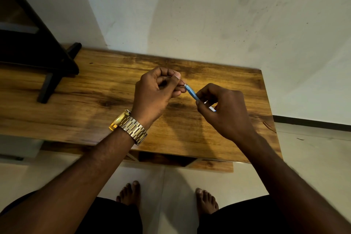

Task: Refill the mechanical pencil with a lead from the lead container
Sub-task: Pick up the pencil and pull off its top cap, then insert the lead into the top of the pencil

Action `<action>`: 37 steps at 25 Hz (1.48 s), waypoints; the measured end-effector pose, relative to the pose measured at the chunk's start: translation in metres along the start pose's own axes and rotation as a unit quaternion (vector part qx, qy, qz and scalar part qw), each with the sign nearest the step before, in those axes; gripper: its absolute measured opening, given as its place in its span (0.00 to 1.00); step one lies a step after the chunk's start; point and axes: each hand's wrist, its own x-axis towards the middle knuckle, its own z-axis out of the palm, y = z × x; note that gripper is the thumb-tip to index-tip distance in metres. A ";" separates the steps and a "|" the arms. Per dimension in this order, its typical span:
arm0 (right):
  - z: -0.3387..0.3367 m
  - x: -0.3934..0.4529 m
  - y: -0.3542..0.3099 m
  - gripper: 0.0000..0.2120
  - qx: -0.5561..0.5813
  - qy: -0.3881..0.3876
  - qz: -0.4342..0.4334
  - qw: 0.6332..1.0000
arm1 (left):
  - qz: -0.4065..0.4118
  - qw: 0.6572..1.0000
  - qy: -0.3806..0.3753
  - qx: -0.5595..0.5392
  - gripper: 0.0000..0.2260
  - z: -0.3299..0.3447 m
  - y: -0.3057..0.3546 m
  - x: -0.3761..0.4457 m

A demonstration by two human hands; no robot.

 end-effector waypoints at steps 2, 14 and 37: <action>0.001 0.000 0.000 0.08 -0.001 0.002 0.001 1.000 | 0.001 1.000 -0.001 0.003 0.01 0.000 -0.001 0.000; 0.000 0.001 -0.002 0.07 0.006 0.016 0.007 1.000 | 0.019 0.997 -0.024 0.071 0.06 -0.003 -0.005 0.000; 0.005 0.004 -0.006 0.06 0.122 0.072 0.078 0.987 | 0.083 0.918 0.031 0.387 0.08 -0.061 0.011 0.024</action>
